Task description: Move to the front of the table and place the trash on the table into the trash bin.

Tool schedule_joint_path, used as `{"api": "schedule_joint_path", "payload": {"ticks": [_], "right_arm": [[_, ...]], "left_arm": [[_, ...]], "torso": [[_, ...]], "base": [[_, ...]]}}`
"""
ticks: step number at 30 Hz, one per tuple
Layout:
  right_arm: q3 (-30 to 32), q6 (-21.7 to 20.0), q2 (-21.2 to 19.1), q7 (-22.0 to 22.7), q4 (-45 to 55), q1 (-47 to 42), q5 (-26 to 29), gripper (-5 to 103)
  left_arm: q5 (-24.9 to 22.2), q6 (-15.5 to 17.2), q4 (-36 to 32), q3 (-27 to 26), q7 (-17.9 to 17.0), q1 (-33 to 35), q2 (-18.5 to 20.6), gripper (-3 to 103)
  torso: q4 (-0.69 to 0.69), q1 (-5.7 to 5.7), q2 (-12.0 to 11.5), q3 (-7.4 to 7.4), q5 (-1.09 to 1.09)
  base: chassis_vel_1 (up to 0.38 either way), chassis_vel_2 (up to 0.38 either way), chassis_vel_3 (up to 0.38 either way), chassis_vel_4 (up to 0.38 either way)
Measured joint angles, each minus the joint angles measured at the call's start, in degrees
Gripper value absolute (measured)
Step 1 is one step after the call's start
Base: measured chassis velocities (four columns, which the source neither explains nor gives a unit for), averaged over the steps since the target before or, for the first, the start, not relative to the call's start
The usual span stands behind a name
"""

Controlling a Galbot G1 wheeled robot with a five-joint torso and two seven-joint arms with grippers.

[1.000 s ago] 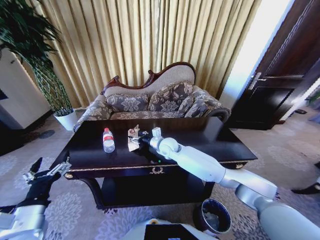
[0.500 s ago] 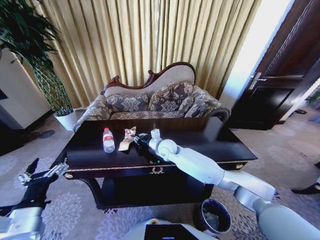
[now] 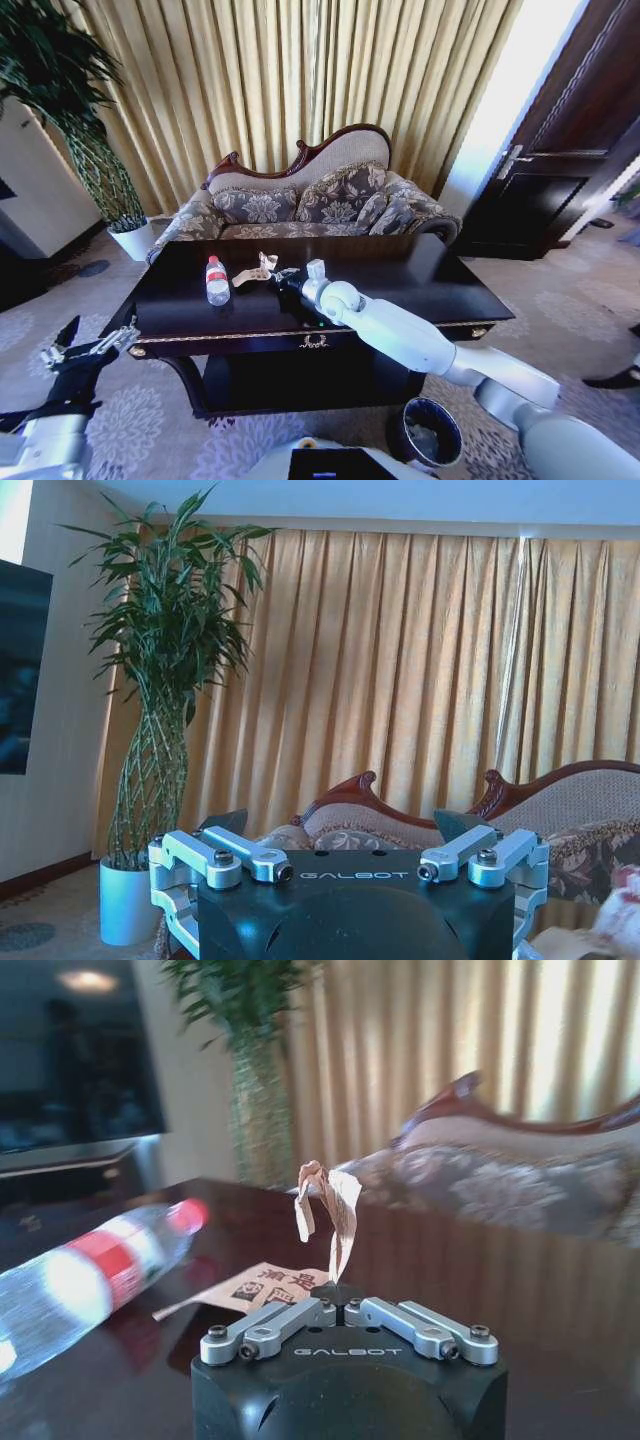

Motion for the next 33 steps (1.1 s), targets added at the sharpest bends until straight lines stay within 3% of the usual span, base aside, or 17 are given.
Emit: {"api": "schedule_joint_path", "payload": {"ticks": [2,9,11,14,17,19,22,24,26,29,31,32,33], "right_arm": [[2.17,-0.63,-1.86,4.05,2.78,-0.87,0.05,0],[9.26,-1.27,-7.66,8.18,10.2,-4.49,-0.8,0],[15.9,-1.31,-12.15,8.77,13.88,-8.55,-1.83,0],[20.09,-1.49,-14.7,8.88,16.14,-12.1,-1.9,0],[28.32,-1.78,-20.86,8.99,21.49,-21.5,-2.18,0],[29.53,-1.69,-21.91,9.08,22.38,-23.12,-2.41,0],[39.95,-0.56,-26.31,9.59,27.74,-34.47,-5.22,0],[41.44,-0.48,-26.46,9.71,28.48,-36.18,-5.49,0],[50.3,-0.13,-25.49,10.54,33.68,-46.72,-6.96,0],[54.96,0.3,-23.7,10.68,36.71,-52.55,-8.77,0],[62.06,1.58,-19.07,10.55,40.05,-62.25,-13.17,0],[62.06,1.58,-19.07,10.55,40.05,-62.25,-13.17,0],[65.1,2.61,-16.37,10.02,40.9,-67.0,-15.29,0]], "left_arm": [[-0.03,0.0,0.0,-0.1,-0.15,-0.28,-0.04,100],[-0.28,0.0,0.0,-0.15,-0.43,-0.69,-0.68,100],[-0.33,0.0,0.0,-0.13,-0.75,-0.75,-0.6,100],[-0.38,-0.05,0.0,-0.15,-0.77,-0.77,-0.45,100],[-0.72,-0.12,0.0,-0.18,-0.99,-0.7,0.06,100],[-0.8,-0.12,0.0,-0.18,-1.04,-0.65,0.18,100],[-1.25,-0.12,0.0,-0.17,-1.46,-0.59,1.53,100],[-1.29,-0.12,0.0,-0.17,-1.5,-0.59,1.69,100],[-2.16,-0.23,0.0,-0.33,-1.74,-0.4,3.14,100],[-2.52,-0.29,0.0,-0.47,-1.78,-0.36,4.14,100],[-2.66,-0.43,0.0,-0.59,-1.82,-0.4,5.81,100],[-2.66,-0.43,0.0,-0.59,-1.82,-0.4,5.81,100],[-2.78,-0.48,0.12,-0.64,-1.8,-0.43,6.53,100]], "torso": [[0.0,0.0,0.0,0.0,0.0],[0.0,0.0,0.0,0.0,0.01],[-0.01,0.0,0.0,0.0,0.01],[-0.01,0.0,0.0,0.0,0.01],[-0.02,0.0,0.0,0.0,0.02],[-0.02,0.0,0.0,0.0,0.02],[-0.02,-0.01,0.01,-0.01,-0.01],[-0.01,-0.01,0.01,-0.01,0.0],[0.0,0.0,0.0,-0.01,0.0],[0.01,0.0,0.0,-0.01,0.0],[0.01,-0.01,0.01,-0.01,-0.01],[0.01,-0.01,0.01,-0.01,-0.01],[-0.03,-0.01,0.01,-0.01,0.01]], "base": [[0.0,0.0,0.0,0.0],[0.0,0.0,0.0,0.0],[0.0,0.0,0.0,0.0],[0.0,0.0,0.0,0.0],[0.0,0.0,0.0,0.0],[0.0,0.0,0.0,0.0],[0.0,0.0,0.0,0.0],[0.0,0.0,0.0,0.0],[0.0,0.0,0.0,0.0],[0.0,0.0,0.0,0.0],[0.0,0.0,0.0,0.0],[0.0,0.0,0.0,0.0],[0.0,0.0,0.0,0.0]]}}
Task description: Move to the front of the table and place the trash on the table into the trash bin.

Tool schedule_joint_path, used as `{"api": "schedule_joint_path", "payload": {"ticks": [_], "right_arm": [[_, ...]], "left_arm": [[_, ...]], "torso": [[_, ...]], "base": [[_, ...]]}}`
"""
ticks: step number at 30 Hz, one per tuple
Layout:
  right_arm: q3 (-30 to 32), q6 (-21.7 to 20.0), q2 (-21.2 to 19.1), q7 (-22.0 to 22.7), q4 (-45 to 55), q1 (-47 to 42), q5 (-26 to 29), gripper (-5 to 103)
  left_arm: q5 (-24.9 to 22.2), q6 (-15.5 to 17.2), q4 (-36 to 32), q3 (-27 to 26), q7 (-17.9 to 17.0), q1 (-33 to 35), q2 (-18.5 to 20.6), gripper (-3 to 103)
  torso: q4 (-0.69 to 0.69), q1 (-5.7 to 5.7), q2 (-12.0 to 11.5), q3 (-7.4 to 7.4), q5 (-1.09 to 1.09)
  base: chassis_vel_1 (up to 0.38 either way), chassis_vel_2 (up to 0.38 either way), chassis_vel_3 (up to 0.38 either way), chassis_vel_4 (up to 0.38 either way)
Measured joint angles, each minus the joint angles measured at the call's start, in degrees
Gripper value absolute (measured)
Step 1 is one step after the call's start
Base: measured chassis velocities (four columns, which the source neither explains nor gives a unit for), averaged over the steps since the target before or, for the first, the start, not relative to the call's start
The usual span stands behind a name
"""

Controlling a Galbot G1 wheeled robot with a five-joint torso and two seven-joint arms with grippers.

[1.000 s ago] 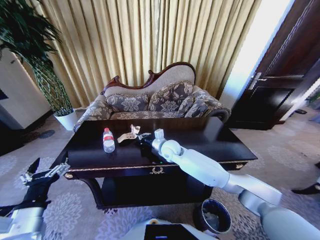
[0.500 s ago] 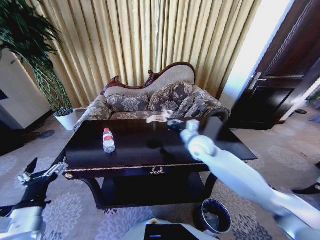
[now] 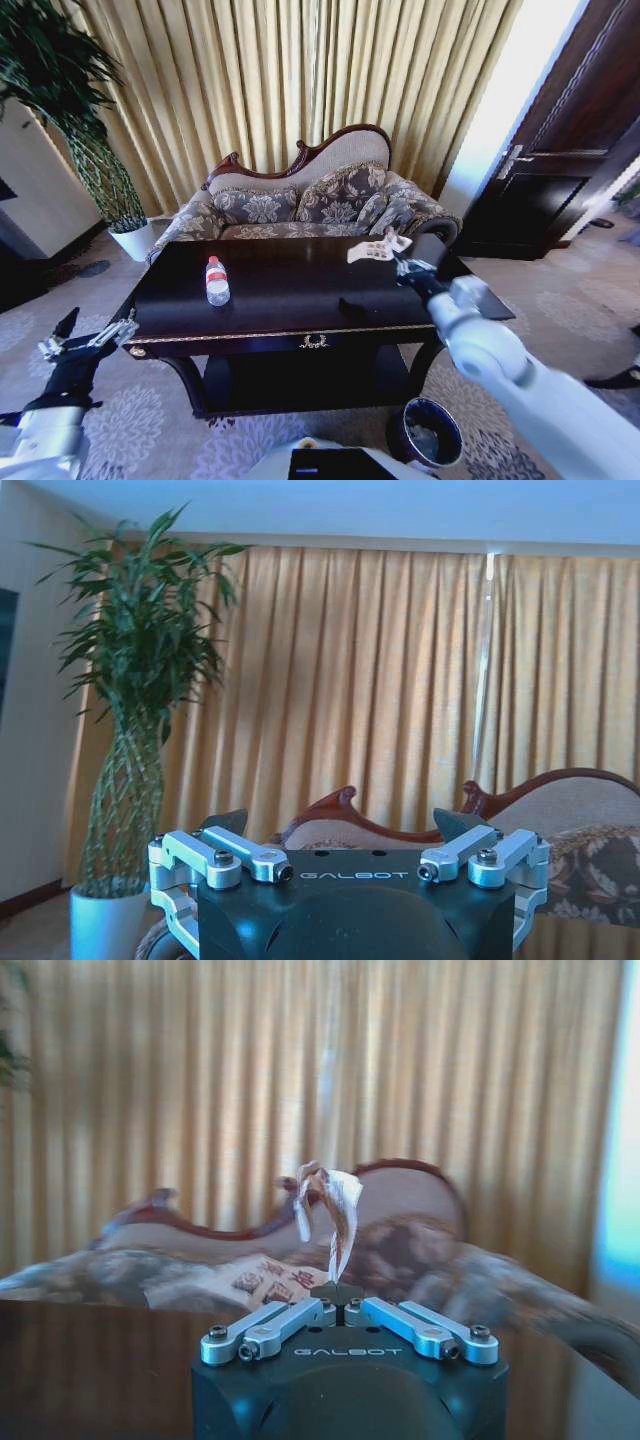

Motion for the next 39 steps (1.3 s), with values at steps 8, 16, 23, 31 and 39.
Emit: {"api": "schedule_joint_path", "payload": {"ticks": [8,16,23,31,39], "right_arm": [[4.13,2.73,7.45,-1.63,3.18,-8.69,-5.45,0],[3.1,2.73,8.68,-1.64,3.16,-8.19,-6.04,0],[2.57,2.67,8.23,-3.48,3.51,-8.18,-4.84,0],[1.5,2.85,7.77,-4.63,2.3,-6.62,-4.11,0],[0.9,4.12,8.26,-5.29,-0.86,-6.32,-5.86,0]], "left_arm": [[-1.15,-0.74,2.77,0.44,1.7,-0.12,2.31,100],[-1.31,-0.64,4.37,1.39,4.2,-0.33,4.1,100],[-2.26,-0.57,5.25,1.62,7.41,-0.62,4.92,100],[-2.28,-0.54,5.53,1.36,7.64,-0.56,4.74,100],[-1.77,-0.43,5.15,1.45,7.63,-0.61,3.86,100]], "torso": [[0.04,0.0,0.0,0.01,-0.03],[0.03,0.0,0.0,0.01,-0.01],[0.03,0.02,-0.02,0.02,-0.02],[0.03,0.02,-0.02,0.02,-0.01],[0.02,-0.03,0.02,-0.01,0.0]], "base": [[0.0,0.0,0.0,0.0],[0.0,0.0,0.0,0.0],[0.029,-0.021,-0.028,0.028],[0.153,-0.167,-0.167,0.164],[0.248,-0.257,-0.246,0.256]]}}
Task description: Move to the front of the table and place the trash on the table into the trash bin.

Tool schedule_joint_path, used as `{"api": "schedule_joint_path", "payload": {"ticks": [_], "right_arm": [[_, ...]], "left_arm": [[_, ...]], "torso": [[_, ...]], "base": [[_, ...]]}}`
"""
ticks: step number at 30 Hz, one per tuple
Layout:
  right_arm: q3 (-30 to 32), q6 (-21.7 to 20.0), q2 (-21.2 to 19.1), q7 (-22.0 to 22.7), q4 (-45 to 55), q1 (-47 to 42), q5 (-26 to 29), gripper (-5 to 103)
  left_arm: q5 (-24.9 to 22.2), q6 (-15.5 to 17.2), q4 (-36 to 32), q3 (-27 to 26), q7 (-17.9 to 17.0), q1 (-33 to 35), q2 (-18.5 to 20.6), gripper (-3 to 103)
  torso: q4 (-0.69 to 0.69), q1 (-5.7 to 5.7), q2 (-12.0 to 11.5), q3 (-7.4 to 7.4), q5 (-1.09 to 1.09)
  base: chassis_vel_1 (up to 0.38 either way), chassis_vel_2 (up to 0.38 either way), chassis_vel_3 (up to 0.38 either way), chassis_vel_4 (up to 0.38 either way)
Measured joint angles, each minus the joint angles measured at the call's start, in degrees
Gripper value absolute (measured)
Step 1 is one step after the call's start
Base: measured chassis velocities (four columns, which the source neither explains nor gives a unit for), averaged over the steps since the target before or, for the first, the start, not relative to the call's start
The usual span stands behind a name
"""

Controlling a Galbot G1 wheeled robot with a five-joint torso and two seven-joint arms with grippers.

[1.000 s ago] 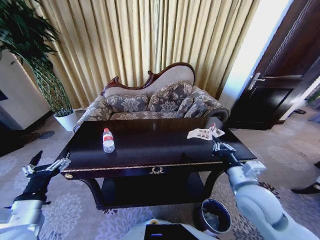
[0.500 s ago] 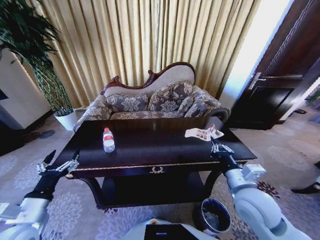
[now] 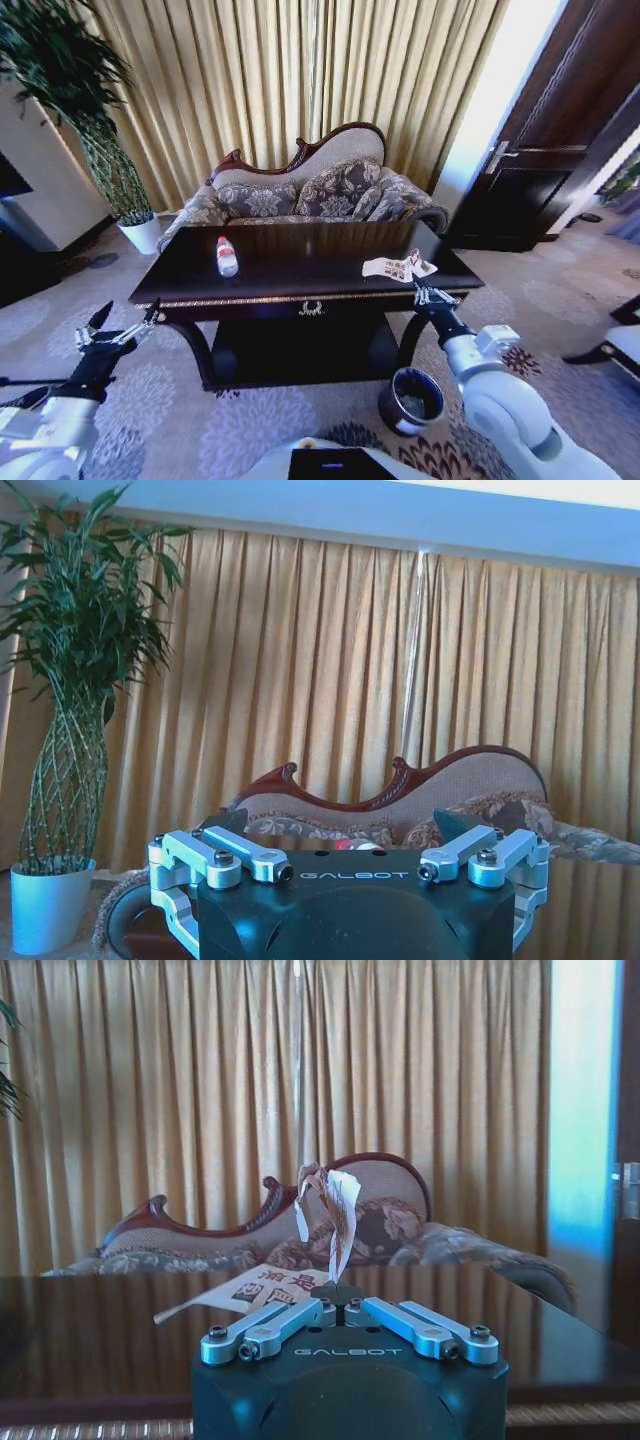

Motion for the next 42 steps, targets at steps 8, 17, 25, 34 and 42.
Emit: {"api": "schedule_joint_path", "payload": {"ticks": [8,17,25,34,42], "right_arm": [[-0.71,0.02,0.32,-0.84,-11.19,-0.79,-2.31,0],[-6.65,1.85,2.88,-2.14,-34.17,4.54,-9.64,0],[-11.62,3.53,7.43,-2.4,-55.41,15.04,-18.33,0],[-12.47,7.97,10.74,-2.38,-72.46,21.66,-27.21,1],[-13.37,7.99,10.94,-2.37,-71.04,21.58,-26.66,28]], "left_arm": [[1.29,0.03,-1.51,0.14,0.41,0.24,-1.47,100],[2.38,-0.02,-4.34,-0.31,0.75,1.75,-3.49,100],[2.33,-0.23,-4.56,-0.52,0.67,1.66,-3.85,100],[2.27,-0.73,-4.15,-0.43,0.88,1.61,-5.72,100],[2.25,-1.63,-3.59,-0.61,1.18,1.86,-5.93,100]], "torso": [[-0.01,-0.02,0.02,-0.01,-0.02],[0.01,0.11,-0.07,0.04,0.01],[0.01,0.01,0.0,0.01,-0.01],[0.0,0.05,-0.03,0.02,0.01],[0.0,0.05,-0.03,0.02,-0.01]], "base": [[0.088,-0.094,-0.083,0.098],[-0.019,0.03,0.03,-0.029],[0.0,0.0,0.0,0.0],[0.0,0.0,0.0,0.0],[0.0,0.0,0.0,0.0]]}}
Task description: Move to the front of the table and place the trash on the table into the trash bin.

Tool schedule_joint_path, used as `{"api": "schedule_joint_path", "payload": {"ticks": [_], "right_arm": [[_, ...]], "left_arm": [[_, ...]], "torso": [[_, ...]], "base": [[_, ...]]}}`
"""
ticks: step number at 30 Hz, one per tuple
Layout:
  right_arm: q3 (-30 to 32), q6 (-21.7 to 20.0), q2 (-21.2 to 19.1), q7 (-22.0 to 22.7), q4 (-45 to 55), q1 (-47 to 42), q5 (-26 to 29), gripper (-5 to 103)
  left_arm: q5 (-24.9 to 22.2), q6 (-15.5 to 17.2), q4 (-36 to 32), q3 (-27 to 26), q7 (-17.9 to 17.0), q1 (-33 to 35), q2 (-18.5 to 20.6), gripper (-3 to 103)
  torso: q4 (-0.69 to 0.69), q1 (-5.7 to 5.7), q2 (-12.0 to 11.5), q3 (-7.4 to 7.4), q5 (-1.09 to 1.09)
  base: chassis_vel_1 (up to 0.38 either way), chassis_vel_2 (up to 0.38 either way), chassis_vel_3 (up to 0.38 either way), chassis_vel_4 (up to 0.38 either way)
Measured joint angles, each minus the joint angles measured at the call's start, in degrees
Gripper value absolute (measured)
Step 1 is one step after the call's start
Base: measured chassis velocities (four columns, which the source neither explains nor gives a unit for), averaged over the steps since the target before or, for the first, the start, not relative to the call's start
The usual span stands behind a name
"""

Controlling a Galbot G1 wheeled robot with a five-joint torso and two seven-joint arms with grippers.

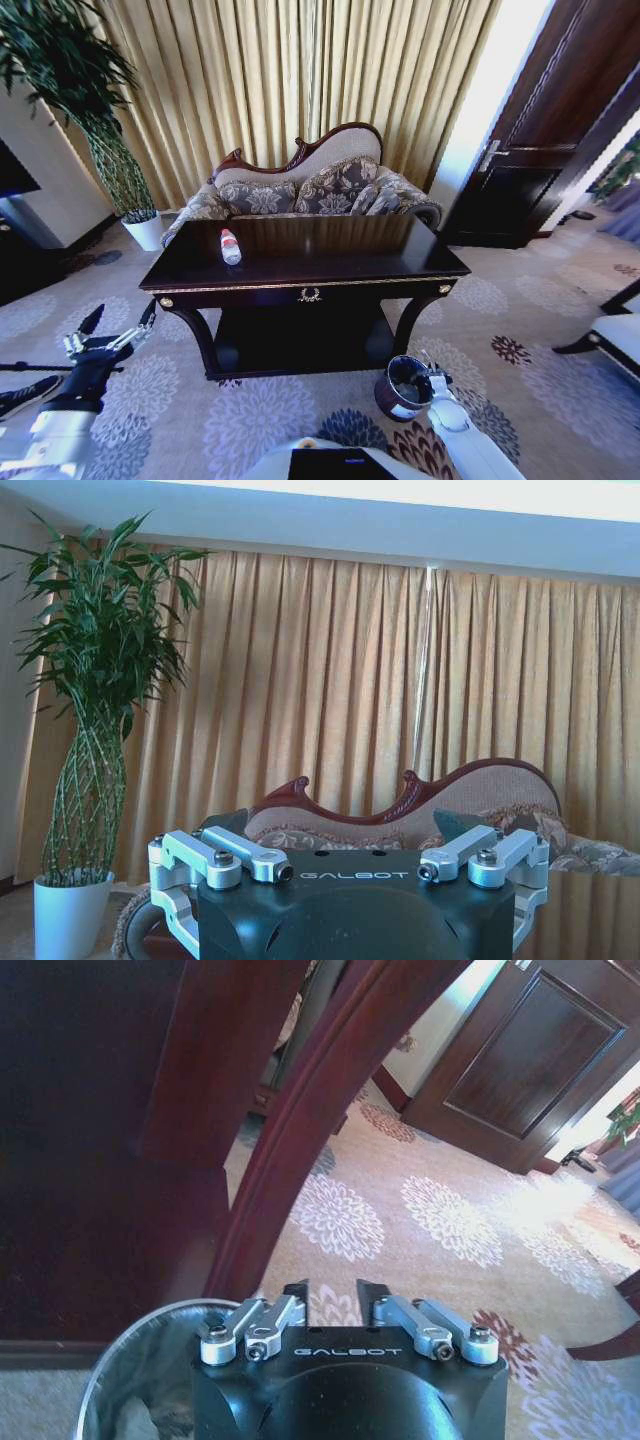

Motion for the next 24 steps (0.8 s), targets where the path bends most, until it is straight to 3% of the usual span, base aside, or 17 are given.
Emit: {"api": "schedule_joint_path", "payload": {"ticks": [2,5,8,10,13,16,17,24], "right_arm": [[-0.06,0.02,-0.11,0.0,0.73,-0.06,0.66,38],[-0.06,0.2,-0.26,0.0,0.93,-0.18,0.85,44],[0.27,0.73,-0.43,-0.01,0.96,-0.5,1.42,61],[0.4,0.91,-0.44,-0.01,0.94,-0.63,1.68,61],[0.79,1.23,-0.54,-0.1,0.91,-1.21,2.49,78],[0.89,1.42,-0.61,-0.36,0.83,-1.32,3.12,83],[1.01,1.61,-0.66,-1.1,0.82,-1.4,4.07,93],[1.26,1.72,-0.86,-1.88,1.41,-1.67,6.97,100]], "left_arm": [[0.16,-0.09,-0.17,0.21,0.19,-0.01,-0.44,100],[0.23,-0.11,-0.38,0.24,0.24,0.02,-0.59,100],[0.28,-0.12,-0.65,0.19,0.24,0.02,-0.58,100],[0.3,-0.12,-0.7,0.18,0.24,0.02,-0.58,100],[0.34,-0.12,-0.87,0.18,0.24,0.16,-0.66,100],[0.37,-0.12,-0.94,0.19,0.25,0.2,-0.72,100],[0.38,-0.1,-1.06,0.21,0.25,0.2,-0.78,100],[0.36,0.18,-1.52,0.29,0.2,0.0,-0.9,100]], "torso": [[0.01,0.0,0.0,0.0,0.0],[0.01,0.0,0.0,0.0,0.0],[0.0,0.0,0.0,0.0,0.0],[0.0,0.0,0.0,0.0,0.0],[0.0,0.0,0.0,0.0,0.01],[0.0,0.0,0.0,0.0,0.01],[0.0,0.0,0.0,0.0,0.01],[0.0,0.0,0.0,0.0,0.02]], "base": [[0.0,0.0,0.0,0.0],[0.0,0.0,0.0,0.0],[0.0,0.0,0.0,0.0],[0.0,0.0,0.0,0.0],[0.0,0.0,0.0,0.0],[0.0,0.0,0.0,0.0],[0.0,0.0,0.0,0.0],[0.0,0.0,0.0,0.0]]}}
